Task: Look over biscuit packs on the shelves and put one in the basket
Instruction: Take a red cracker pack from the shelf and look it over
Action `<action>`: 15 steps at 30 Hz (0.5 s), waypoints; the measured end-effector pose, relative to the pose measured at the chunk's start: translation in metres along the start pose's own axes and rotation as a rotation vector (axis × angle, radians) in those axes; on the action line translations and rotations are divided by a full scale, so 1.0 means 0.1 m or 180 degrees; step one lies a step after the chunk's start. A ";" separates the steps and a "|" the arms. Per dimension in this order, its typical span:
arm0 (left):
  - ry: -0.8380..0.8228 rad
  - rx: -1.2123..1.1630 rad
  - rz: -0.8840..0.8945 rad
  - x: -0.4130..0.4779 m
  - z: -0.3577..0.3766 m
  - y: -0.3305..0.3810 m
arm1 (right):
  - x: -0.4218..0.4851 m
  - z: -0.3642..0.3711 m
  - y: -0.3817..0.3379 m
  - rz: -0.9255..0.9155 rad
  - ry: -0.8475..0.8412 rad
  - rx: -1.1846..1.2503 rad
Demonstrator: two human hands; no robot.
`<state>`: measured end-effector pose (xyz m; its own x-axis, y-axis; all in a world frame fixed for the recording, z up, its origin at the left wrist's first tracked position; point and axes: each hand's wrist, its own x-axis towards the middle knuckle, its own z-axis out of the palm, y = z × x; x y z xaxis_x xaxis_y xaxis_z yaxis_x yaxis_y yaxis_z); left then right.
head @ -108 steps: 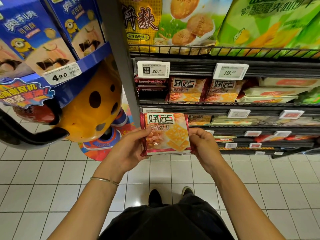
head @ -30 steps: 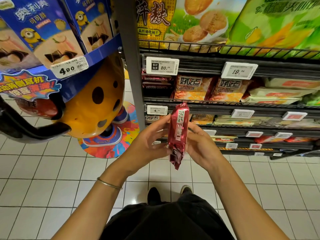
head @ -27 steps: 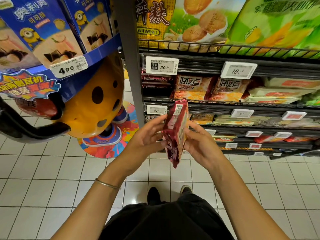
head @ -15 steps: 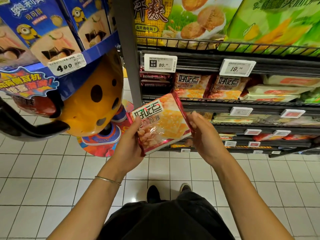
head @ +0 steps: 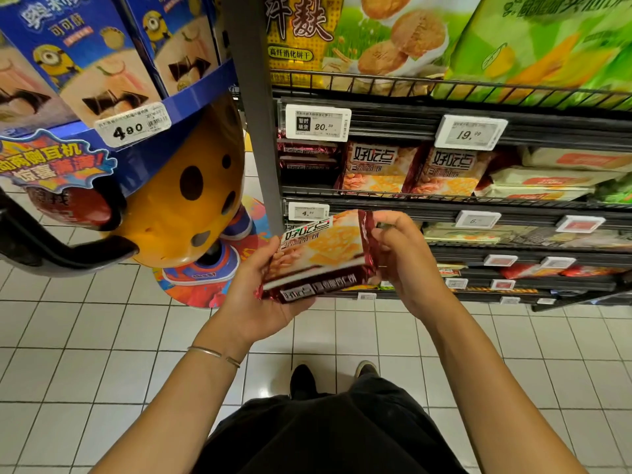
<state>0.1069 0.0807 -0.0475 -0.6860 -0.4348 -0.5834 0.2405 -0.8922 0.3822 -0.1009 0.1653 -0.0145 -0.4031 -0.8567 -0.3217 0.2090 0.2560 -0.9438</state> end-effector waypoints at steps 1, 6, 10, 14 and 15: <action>-0.0029 -0.0023 -0.0030 -0.01 0.00 0.01 | 0.00 -0.01 0.01 0.0024 -0.0052 0.0073; -0.0148 -0.0127 -0.0087 -0.01 0.03 0.03 | 0.03 -0.02 0.03 0.0195 -0.0284 0.0319; -0.0188 -0.0222 -0.0153 -0.03 0.03 0.02 | 0.04 -0.03 0.05 0.0346 -0.0215 0.0452; -0.0332 -0.0384 -0.0216 -0.04 0.05 0.04 | 0.01 -0.06 0.08 0.0408 -0.0208 0.0541; -0.0384 -0.0453 -0.0233 -0.04 0.07 0.04 | 0.01 -0.07 0.09 0.0448 -0.0199 0.0559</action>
<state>0.1062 0.0795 -0.0389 -0.7805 -0.3580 -0.5126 0.2757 -0.9329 0.2317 -0.1056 0.1694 -0.0235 -0.3042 -0.8456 -0.4386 0.4134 0.2976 -0.8605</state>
